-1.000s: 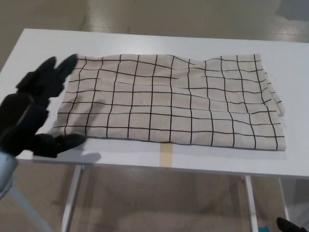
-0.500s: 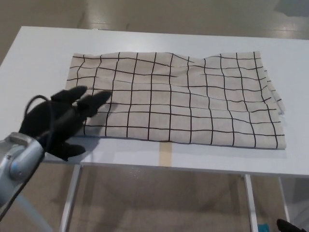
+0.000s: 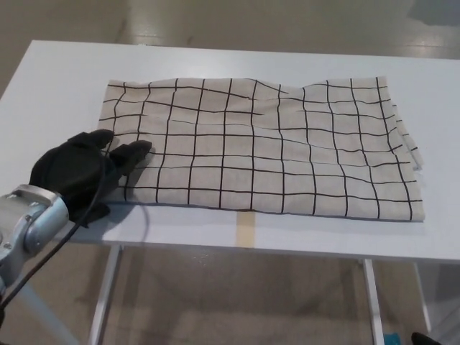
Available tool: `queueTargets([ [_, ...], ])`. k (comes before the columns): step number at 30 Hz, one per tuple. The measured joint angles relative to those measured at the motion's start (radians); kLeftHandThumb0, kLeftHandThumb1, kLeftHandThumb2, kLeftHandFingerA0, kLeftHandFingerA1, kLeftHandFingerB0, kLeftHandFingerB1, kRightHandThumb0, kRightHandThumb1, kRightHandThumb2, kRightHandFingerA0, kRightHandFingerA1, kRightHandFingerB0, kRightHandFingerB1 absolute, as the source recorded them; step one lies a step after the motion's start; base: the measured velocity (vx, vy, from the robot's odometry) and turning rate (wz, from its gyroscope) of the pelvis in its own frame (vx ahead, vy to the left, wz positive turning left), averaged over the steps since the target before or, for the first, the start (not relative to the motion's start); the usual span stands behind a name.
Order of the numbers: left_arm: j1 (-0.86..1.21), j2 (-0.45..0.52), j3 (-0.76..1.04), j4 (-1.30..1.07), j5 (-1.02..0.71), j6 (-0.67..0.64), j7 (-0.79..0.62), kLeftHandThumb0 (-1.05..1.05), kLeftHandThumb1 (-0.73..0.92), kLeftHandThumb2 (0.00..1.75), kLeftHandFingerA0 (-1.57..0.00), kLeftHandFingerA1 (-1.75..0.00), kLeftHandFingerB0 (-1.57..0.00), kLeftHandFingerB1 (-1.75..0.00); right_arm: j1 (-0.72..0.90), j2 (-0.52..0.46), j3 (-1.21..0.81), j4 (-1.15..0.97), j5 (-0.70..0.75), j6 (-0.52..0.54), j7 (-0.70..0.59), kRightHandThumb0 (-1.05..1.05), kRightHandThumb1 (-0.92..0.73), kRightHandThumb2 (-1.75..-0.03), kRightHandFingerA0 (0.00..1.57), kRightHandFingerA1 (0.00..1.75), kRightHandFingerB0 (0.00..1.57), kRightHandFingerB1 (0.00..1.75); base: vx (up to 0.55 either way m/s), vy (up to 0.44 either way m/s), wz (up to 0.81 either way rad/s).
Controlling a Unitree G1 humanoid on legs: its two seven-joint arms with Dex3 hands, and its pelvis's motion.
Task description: Use the left hand to fold a white towel with checkered patterns in half.
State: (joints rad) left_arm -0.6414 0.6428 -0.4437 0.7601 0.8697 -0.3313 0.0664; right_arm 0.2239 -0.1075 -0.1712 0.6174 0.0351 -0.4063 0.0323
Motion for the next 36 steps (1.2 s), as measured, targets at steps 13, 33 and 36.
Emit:
queueTargets([
  [13, -0.071, -0.053, -0.078, 0.093, 0.028, 0.032, 0.099, -0.25, 0.51, 0.57, 0.00, 0.00, 0.00, 0.00, 0.004, 0.000, -0.003, 0.003, -0.007, -0.005, 0.000, -0.38, -0.66, -0.60, 0.42, 0.38, 0.43, 0.36, 0.00, 0.000, 0.00],
  [33, -0.237, -0.241, -0.227, 0.315, 0.068, 0.128, 0.202, -0.28, 0.62, 0.54, -0.74, -1.75, -0.65, -1.75, 0.005, 0.003, -0.012, -0.015, 0.011, -0.014, 0.019, -0.39, -0.66, -0.61, 0.44, 0.38, 0.43, 0.36, 0.00, 0.000, 0.00],
  [36, -0.240, -0.267, -0.228, 0.342, 0.069, 0.149, 0.239, -0.20, 0.63, 0.54, -0.67, -1.75, -0.54, -1.75, 0.005, 0.003, -0.015, -0.015, 0.015, -0.014, 0.021, -0.38, -0.66, -0.61, 0.44, 0.38, 0.44, 0.36, 0.00, 0.000, 0.00],
])
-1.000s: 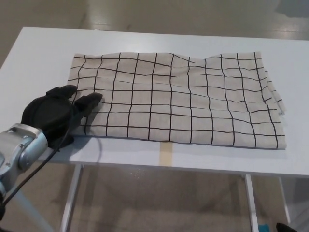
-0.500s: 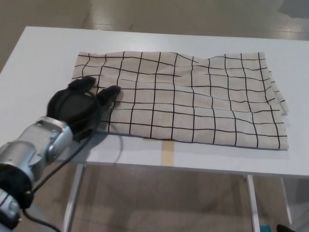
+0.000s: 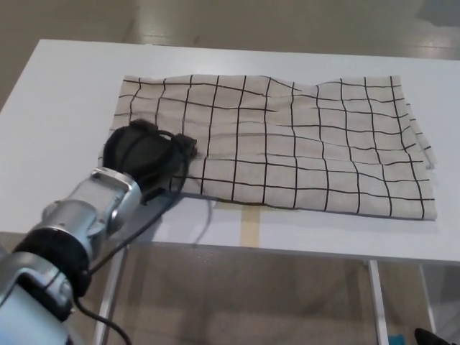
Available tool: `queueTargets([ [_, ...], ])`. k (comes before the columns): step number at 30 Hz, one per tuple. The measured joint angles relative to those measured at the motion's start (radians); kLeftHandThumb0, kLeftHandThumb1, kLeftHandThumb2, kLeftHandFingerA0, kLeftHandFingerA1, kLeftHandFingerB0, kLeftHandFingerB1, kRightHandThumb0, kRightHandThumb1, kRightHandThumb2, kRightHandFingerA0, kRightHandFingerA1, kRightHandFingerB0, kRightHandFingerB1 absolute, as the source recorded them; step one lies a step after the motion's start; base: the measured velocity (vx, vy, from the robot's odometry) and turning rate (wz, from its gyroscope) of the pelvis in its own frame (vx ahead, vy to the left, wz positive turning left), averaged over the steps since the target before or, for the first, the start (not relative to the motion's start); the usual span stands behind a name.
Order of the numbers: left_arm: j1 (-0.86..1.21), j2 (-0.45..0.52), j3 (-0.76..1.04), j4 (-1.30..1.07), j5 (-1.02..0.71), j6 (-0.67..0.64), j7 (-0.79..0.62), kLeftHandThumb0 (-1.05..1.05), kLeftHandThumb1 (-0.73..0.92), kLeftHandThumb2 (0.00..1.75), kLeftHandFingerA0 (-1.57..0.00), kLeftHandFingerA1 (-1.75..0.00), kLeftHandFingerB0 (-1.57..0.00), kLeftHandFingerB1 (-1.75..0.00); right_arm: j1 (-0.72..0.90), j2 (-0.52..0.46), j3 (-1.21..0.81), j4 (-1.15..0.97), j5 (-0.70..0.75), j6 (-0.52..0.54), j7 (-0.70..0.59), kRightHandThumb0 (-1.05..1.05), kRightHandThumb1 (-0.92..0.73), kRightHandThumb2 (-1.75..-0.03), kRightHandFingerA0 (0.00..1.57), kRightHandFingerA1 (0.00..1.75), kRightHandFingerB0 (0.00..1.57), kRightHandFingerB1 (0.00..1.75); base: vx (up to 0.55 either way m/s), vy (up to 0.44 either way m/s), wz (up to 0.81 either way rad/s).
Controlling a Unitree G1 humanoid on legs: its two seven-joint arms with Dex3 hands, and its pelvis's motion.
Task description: Use the left hand to fold a white towel with checkered patterns in half.
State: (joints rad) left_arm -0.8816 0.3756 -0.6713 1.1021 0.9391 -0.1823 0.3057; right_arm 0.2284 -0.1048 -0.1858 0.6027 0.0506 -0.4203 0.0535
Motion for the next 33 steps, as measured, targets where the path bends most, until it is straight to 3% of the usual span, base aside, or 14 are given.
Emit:
queueTargets([
  [1, 0.001, -0.018, 0.011, 0.009, -0.005, 0.016, 0.029, -0.16, 0.66, 0.56, -0.66, -1.75, -0.45, -1.75, -0.001, 0.000, -0.002, 0.001, 0.002, 0.000, 0.003, -0.38, -0.66, -0.61, 0.43, 0.38, 0.44, 0.36, 0.00, 0.000, 0.00],
  [9, 0.009, -0.025, 0.039, 0.024, -0.023, 0.023, 0.088, -0.17, 0.68, 0.57, -0.71, -1.75, -0.51, -1.69, -0.002, 0.000, -0.008, 0.001, 0.007, 0.000, 0.011, -0.38, -0.66, -0.61, 0.44, 0.38, 0.44, 0.36, 0.00, 0.000, 0.00],
  [17, 0.012, 0.088, 0.042, 0.011, -0.027, -0.039, 0.118, -0.16, 0.65, 0.56, -0.73, -1.75, -0.52, -1.71, 0.001, 0.000, -0.011, 0.001, 0.008, 0.000, 0.016, -0.40, -0.65, -0.60, 0.44, 0.38, 0.48, 0.37, 0.00, 0.000, 0.00],
  [18, 0.012, 0.120, 0.043, 0.011, -0.026, -0.059, 0.130, -0.16, 0.65, 0.57, -0.72, -1.75, -0.55, -1.68, 0.000, 0.000, -0.011, 0.001, 0.008, 0.000, 0.017, -0.41, -0.65, -0.60, 0.44, 0.38, 0.49, 0.37, 0.00, 0.000, 0.00],
  [19, 0.011, 0.131, 0.043, 0.011, -0.026, -0.066, 0.135, -0.24, 0.48, 0.77, -1.07, -1.41, -0.85, -1.29, 0.000, 0.000, -0.012, 0.001, 0.008, 0.000, 0.018, -0.41, -0.64, -0.60, 0.44, 0.38, 0.49, 0.38, 0.00, 0.000, 0.00],
  [21, 0.006, 0.179, 0.045, 0.021, -0.026, -0.100, 0.163, -0.24, 0.48, 0.77, -1.07, -1.41, -0.85, -1.29, -0.004, -0.001, -0.013, 0.002, 0.008, 0.000, 0.018, -0.41, -0.64, -0.60, 0.44, 0.38, 0.49, 0.38, 0.00, 0.000, 0.00],
  [22, 0.001, 0.200, 0.046, 0.030, -0.026, -0.117, 0.177, -0.21, 0.67, 0.56, -0.77, -1.73, -0.62, -1.59, -0.006, -0.001, -0.013, 0.003, 0.007, 0.000, 0.018, -0.40, -0.65, -0.59, 0.45, 0.38, 0.51, 0.38, 0.00, 0.000, 0.00],
  [31, -0.067, 0.296, 0.049, 0.070, -0.013, -0.206, 0.292, -0.18, 0.64, 0.59, -0.84, -1.71, -0.72, -1.56, -0.010, -0.004, -0.017, 0.002, 0.007, 0.004, 0.024, -0.39, -0.66, -0.60, 0.43, 0.38, 0.54, 0.40, 0.00, 0.000, 0.00],
  [32, -0.071, 0.298, 0.048, 0.070, -0.012, -0.207, 0.296, -0.20, 0.45, 0.84, -1.19, -1.37, -0.96, -1.22, -0.010, -0.004, -0.017, 0.002, 0.007, 0.004, 0.024, -0.48, -0.54, -0.85, 0.38, 0.51, 0.52, 0.55, 0.00, 0.000, 0.00],
  [33, -0.091, 0.311, 0.048, 0.069, -0.007, -0.214, 0.318, -0.20, 0.45, 0.84, -1.19, -1.37, -0.96, -1.22, -0.007, -0.004, -0.017, 0.002, 0.007, 0.005, 0.025, -0.48, -0.54, -0.85, 0.38, 0.51, 0.52, 0.55, 0.00, 0.000, 0.00],
])
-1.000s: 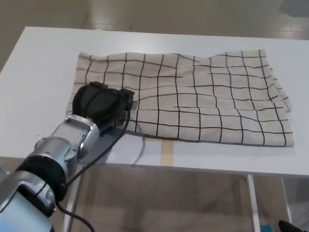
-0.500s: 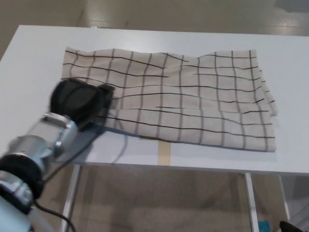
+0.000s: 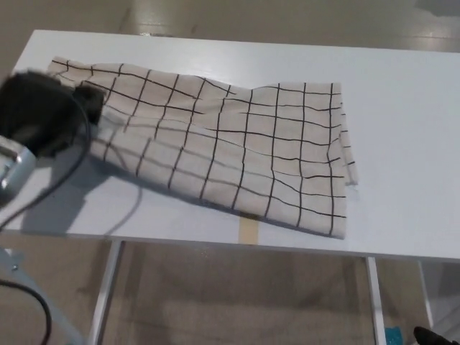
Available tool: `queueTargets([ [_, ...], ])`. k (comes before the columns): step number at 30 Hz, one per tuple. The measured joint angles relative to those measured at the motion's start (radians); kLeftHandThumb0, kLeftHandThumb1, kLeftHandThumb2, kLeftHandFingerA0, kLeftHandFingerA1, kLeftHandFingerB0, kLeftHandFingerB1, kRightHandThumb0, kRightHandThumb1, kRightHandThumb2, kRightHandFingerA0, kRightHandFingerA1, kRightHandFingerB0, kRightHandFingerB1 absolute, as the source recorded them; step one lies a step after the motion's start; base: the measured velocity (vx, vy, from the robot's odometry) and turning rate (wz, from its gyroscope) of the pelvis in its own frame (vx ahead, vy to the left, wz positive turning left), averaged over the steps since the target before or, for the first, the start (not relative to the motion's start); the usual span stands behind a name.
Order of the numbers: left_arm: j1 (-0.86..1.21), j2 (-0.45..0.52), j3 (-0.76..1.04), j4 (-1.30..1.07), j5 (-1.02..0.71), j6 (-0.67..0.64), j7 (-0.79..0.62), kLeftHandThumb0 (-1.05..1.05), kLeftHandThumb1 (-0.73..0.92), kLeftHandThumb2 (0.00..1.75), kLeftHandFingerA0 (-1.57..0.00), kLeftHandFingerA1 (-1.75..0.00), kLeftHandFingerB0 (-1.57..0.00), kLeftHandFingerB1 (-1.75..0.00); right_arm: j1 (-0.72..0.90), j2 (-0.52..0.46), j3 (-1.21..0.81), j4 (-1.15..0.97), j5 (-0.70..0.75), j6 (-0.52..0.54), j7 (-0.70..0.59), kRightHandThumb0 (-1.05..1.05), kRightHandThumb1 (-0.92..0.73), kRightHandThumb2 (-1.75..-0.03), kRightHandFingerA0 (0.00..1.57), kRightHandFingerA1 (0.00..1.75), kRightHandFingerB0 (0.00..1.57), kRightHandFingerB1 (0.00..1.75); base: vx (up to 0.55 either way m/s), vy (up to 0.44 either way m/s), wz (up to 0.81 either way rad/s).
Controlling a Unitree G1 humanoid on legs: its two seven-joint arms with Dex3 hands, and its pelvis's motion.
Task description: Use the left hand to fold a white towel with checkered patterns in half.
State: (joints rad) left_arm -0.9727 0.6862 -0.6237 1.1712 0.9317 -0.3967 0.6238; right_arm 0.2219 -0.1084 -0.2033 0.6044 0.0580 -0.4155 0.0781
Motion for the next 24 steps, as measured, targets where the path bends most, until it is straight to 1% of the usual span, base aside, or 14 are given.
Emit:
queueTargets([
  [1, -0.010, 0.005, -0.002, -0.002, 0.003, -0.003, 0.009, -0.21, 0.62, 0.60, -0.88, -1.67, -0.79, -1.49, 0.001, 0.000, 0.000, 0.000, 0.000, 0.000, 0.000, -0.48, -0.54, -0.85, 0.38, 0.51, 0.52, 0.56, 0.00, 0.000, 0.00],
  [2, -0.028, 0.009, -0.009, -0.008, 0.009, -0.008, 0.023, -0.24, 0.61, 0.59, -0.86, -1.70, -0.74, -1.55, 0.004, 0.000, 0.001, 0.000, -0.001, 0.000, 0.000, -0.47, -0.54, -0.85, 0.38, 0.51, 0.52, 0.56, 0.00, 0.000, 0.00],
  [3, -0.048, 0.009, -0.017, -0.017, 0.015, -0.012, 0.035, -0.29, 0.43, 0.79, -1.15, -1.41, -0.93, -1.28, 0.006, 0.000, 0.001, 0.000, -0.002, 0.000, 0.000, -0.47, -0.54, -0.85, 0.39, 0.51, 0.52, 0.56, 0.00, 0.000, 0.00],
  [7, -0.126, -0.007, -0.058, -0.045, 0.054, -0.011, 0.090, -0.32, 0.41, 0.77, -1.15, -1.42, -0.92, -1.29, 0.010, 0.000, 0.005, 0.000, -0.004, 0.000, 0.000, -0.47, -0.54, -0.85, 0.39, 0.51, 0.52, 0.56, 0.00, 0.000, 0.00],
  [8, -0.151, -0.024, -0.077, -0.053, 0.070, -0.009, 0.101, -0.29, 0.57, 0.56, -0.83, -1.74, -0.70, -1.60, 0.012, 0.000, 0.006, 0.000, -0.004, 0.000, 0.000, -0.47, -0.54, -0.85, 0.39, 0.51, 0.52, 0.56, 0.00, 0.000, 0.00],
  [11, -0.187, -0.056, -0.103, -0.067, 0.088, -0.010, 0.114, -0.29, 0.57, 0.56, -0.83, -1.74, -0.70, -1.60, 0.012, 0.000, 0.008, 0.000, -0.005, 0.000, 0.000, -0.47, -0.54, -0.85, 0.39, 0.51, 0.52, 0.56, 0.00, 0.000, 0.00],
  [12, -0.204, -0.072, -0.113, -0.073, 0.097, -0.010, 0.121, -0.33, 0.50, 0.58, -0.93, -1.66, -1.01, -0.59, 0.011, 0.000, 0.010, 0.000, -0.006, 0.000, 0.000, -0.47, -0.54, -0.85, 0.39, 0.51, 0.52, 0.56, 0.00, 0.000, 0.00],
  [13, -0.214, -0.081, -0.120, -0.076, 0.105, -0.009, 0.125, -0.33, 0.50, 0.58, -0.93, -1.66, -1.01, -0.59, 0.010, 0.000, 0.010, -0.001, -0.006, 0.000, 0.000, -0.47, -0.54, -0.85, 0.39, 0.51, 0.52, 0.56, 0.00, 0.000, 0.00],
  [14, -0.217, -0.084, -0.123, -0.078, 0.107, -0.009, 0.126, -0.39, 0.46, 0.60, -0.94, -1.61, -0.97, -0.58, 0.011, 0.000, 0.010, -0.001, -0.006, 0.000, 0.000, -0.47, -0.54, -0.85, 0.39, 0.51, 0.52, 0.56, 0.00, 0.000, 0.00],
  [16, -0.247, -0.138, -0.161, -0.118, 0.131, -0.009, 0.133, -0.39, 0.46, 0.60, -0.94, -1.61, -0.97, -0.58, 0.005, -0.002, 0.011, -0.001, -0.006, 0.002, 0.001, -0.47, -0.54, -0.85, 0.39, 0.51, 0.52, 0.56, 0.00, 0.000, 0.00],
  [18, -0.259, -0.159, -0.177, -0.135, 0.142, -0.010, 0.134, -0.39, 0.46, 0.60, -0.94, -1.61, -0.97, -0.58, 0.000, -0.002, 0.012, -0.005, -0.006, 0.003, 0.002, -0.47, -0.54, -0.85, 0.39, 0.51, 0.52, 0.56, 0.00, 0.000, 0.00],
  [19, -0.267, -0.172, -0.187, -0.148, 0.150, -0.012, 0.135, -0.33, 0.45, 0.56, -0.94, -1.64, -0.96, -0.54, -0.002, -0.002, 0.014, -0.007, -0.006, 0.005, 0.002, -0.42, -0.67, -0.60, 0.47, 0.38, 0.63, 0.43, 0.00, 0.000, 0.00],
  [21, -0.275, -0.184, -0.194, -0.156, 0.157, -0.014, 0.136, -0.35, 0.45, 0.56, -0.96, -1.62, -0.94, -0.54, -0.006, -0.002, 0.014, -0.010, -0.006, 0.006, 0.003, -0.42, -0.66, -0.61, 0.48, 0.39, 0.64, 0.44, 0.00, 0.000, 0.00],
  [24, -0.303, -0.235, -0.263, -0.183, 0.193, -0.041, 0.151, -0.35, 0.45, 0.56, -0.98, -1.61, -0.95, -0.55, -0.002, 0.000, 0.013, -0.024, -0.004, 0.009, 0.003, -0.42, -0.66, -0.60, 0.49, 0.39, 0.65, 0.44, 0.00, 0.000, 0.00],
])
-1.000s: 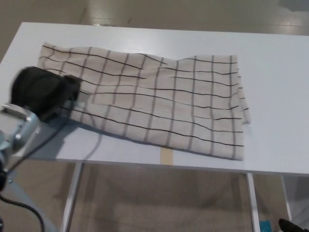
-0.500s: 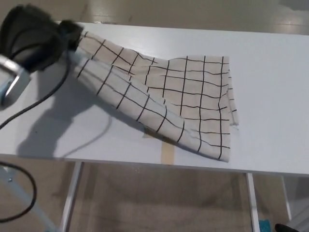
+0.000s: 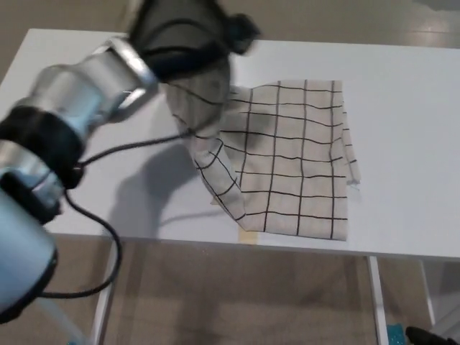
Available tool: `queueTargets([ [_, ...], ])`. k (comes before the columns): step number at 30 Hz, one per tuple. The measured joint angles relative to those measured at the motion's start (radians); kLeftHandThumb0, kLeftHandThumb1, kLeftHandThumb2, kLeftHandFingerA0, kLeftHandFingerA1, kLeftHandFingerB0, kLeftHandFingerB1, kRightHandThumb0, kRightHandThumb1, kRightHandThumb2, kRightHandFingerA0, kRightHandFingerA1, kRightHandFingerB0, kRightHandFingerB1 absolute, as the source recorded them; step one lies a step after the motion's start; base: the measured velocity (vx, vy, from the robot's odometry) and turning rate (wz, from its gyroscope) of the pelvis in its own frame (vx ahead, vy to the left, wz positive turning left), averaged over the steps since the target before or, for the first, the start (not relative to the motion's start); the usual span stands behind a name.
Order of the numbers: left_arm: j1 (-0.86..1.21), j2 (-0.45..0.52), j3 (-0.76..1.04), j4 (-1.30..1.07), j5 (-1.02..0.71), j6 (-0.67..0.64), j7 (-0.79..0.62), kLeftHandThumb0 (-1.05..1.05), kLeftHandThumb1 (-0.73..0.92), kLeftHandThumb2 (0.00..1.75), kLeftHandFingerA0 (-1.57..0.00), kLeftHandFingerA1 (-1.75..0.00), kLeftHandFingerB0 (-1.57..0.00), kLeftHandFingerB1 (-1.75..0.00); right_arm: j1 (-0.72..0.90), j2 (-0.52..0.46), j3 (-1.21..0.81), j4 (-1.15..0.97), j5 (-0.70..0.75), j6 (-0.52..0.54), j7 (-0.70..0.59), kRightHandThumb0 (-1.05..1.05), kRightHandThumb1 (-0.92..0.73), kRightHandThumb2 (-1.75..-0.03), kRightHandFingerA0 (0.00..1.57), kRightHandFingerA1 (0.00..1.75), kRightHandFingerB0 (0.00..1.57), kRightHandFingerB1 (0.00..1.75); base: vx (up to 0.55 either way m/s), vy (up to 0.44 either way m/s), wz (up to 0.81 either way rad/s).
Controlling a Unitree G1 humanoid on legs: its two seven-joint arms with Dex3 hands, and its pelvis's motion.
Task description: Use the left hand to fold a white towel with checkered patterns in half.
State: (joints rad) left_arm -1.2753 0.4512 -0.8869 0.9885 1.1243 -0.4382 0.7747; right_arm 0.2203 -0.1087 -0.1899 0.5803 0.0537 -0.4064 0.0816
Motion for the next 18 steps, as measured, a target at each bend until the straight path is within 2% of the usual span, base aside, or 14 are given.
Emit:
queueTargets([
  [1, -0.012, -0.021, -0.043, -0.011, 0.022, -0.014, 0.008, -0.41, 0.41, 0.60, -1.01, -1.59, -1.00, -0.63, -0.002, 0.001, 0.000, -0.003, 0.001, 0.001, 0.000, -0.42, -0.66, -0.60, 0.50, 0.39, 0.65, 0.44, 0.00, 0.000, 0.00],
  [4, -0.026, -0.051, -0.100, -0.024, 0.056, -0.032, 0.023, -0.41, 0.41, 0.60, -1.00, -1.59, -1.05, -0.70, -0.007, 0.002, -0.002, -0.005, 0.003, 0.001, 0.001, -0.42, -0.65, -0.60, 0.50, 0.39, 0.65, 0.44, 0.00, 0.000, 0.00],
  [5, -0.032, -0.066, -0.126, -0.030, 0.075, -0.042, 0.033, -0.31, 0.49, 0.56, -0.93, -1.72, -1.02, -1.08, -0.010, 0.002, -0.004, -0.005, 0.004, 0.001, 0.001, -0.41, -0.65, -0.60, 0.52, 0.40, 0.67, 0.45, 0.00, 0.000, 0.00],
  [6, -0.037, -0.077, -0.148, -0.033, 0.091, -0.050, 0.042, -0.31, 0.49, 0.56, -0.93, -1.72, -1.02, -1.08, -0.012, 0.002, -0.006, -0.006, 0.005, 0.001, 0.001, -0.41, -0.65, -0.60, 0.52, 0.40, 0.67, 0.45, 0.00, 0.000, 0.00],
  [7, -0.039, -0.081, -0.156, -0.034, 0.096, -0.052, 0.045, -0.36, 0.49, 0.56, -0.92, -1.72, -0.92, -1.34, -0.013, 0.002, -0.006, -0.006, 0.005, 0.001, 0.001, -0.41, -0.65, -0.60, 0.52, 0.40, 0.67, 0.45, 0.00, 0.000, 0.00],
  [8, -0.048, -0.102, -0.192, -0.043, 0.119, -0.062, 0.054, -0.30, 0.51, 0.56, -0.91, -1.75, -0.77, -1.63, -0.015, 0.003, -0.008, -0.006, 0.006, 0.002, 0.000, -0.41, -0.65, -0.60, 0.54, 0.40, 0.67, 0.45, 0.00, 0.000, 0.00],
  [9, -0.049, -0.109, -0.200, -0.046, 0.124, -0.064, 0.056, -0.30, 0.51, 0.56, -0.91, -1.75, -0.77, -1.63, -0.017, 0.003, -0.008, -0.006, 0.005, 0.002, 0.000, -0.41, -0.65, -0.60, 0.54, 0.40, 0.67, 0.45, 0.00, 0.000, 0.00],
  [10, -0.049, -0.109, -0.200, -0.046, 0.124, -0.064, 0.056, -0.30, 0.53, 0.55, -0.90, -1.75, -0.70, -1.71, -0.017, 0.003, -0.008, -0.006, 0.005, 0.002, 0.000, -0.41, -0.65, -0.60, 0.54, 0.40, 0.67, 0.45, 0.00, 0.000, 0.00],
  [13, -0.049, -0.138, -0.228, -0.066, 0.143, -0.077, 0.067, -0.30, 0.54, 0.55, -0.89, -1.75, -0.68, -1.74, -0.023, 0.004, -0.008, -0.007, 0.005, 0.005, 0.000, -0.41, -0.65, -0.60, 0.55, 0.41, 0.68, 0.45, 0.00, 0.000, 0.00],
  [14, -0.046, -0.157, -0.238, -0.078, 0.152, -0.087, 0.070, -0.34, 0.53, 0.55, -0.81, -1.74, -0.79, -1.37, -0.025, 0.004, -0.008, -0.011, 0.005, 0.007, 0.000, -0.40, -0.64, -0.60, 0.55, 0.41, 0.68, 0.45, 0.00, 0.000, 0.00],
  [15, -0.041, -0.166, -0.241, -0.087, 0.153, -0.097, 0.066, -0.47, 0.50, 0.56, -0.69, -1.26, -0.76, -0.74, -0.026, 0.004, -0.008, -0.013, 0.005, 0.008, 0.000, -0.39, -0.64, -0.60, 0.55, 0.41, 0.68, 0.45, 0.00, 0.000, 0.00],
  [16, -0.036, -0.169, -0.238, -0.092, 0.149, -0.104, 0.056, -0.47, 0.50, 0.56, -0.69, -1.26, -0.76, -0.74, -0.026, 0.004, -0.008, -0.015, 0.005, 0.008, 0.001, -0.39, -0.64, -0.60, 0.55, 0.41, 0.68, 0.45, 0.00, 0.000, 0.00],
  [17, -0.029, -0.172, -0.237, -0.096, 0.146, -0.114, 0.042, -0.76, 0.52, 0.58, 0.00, -0.24, -0.07, -0.27, -0.026, 0.004, -0.008, -0.016, 0.005, 0.008, 0.001, -0.39, -0.64, -0.60, 0.55, 0.41, 0.68, 0.45, 0.00, 0.000, 0.00],
  [18, -0.015, -0.177, -0.235, -0.107, 0.139, -0.131, 0.012, -0.76, 0.52, 0.58, 0.00, -0.24, -0.07, -0.27, -0.026, 0.004, -0.009, -0.018, 0.005, 0.008, 0.002, -0.39, -0.64, -0.60, 0.55, 0.41, 0.68, 0.45, 0.00, 0.000, 0.00],
])
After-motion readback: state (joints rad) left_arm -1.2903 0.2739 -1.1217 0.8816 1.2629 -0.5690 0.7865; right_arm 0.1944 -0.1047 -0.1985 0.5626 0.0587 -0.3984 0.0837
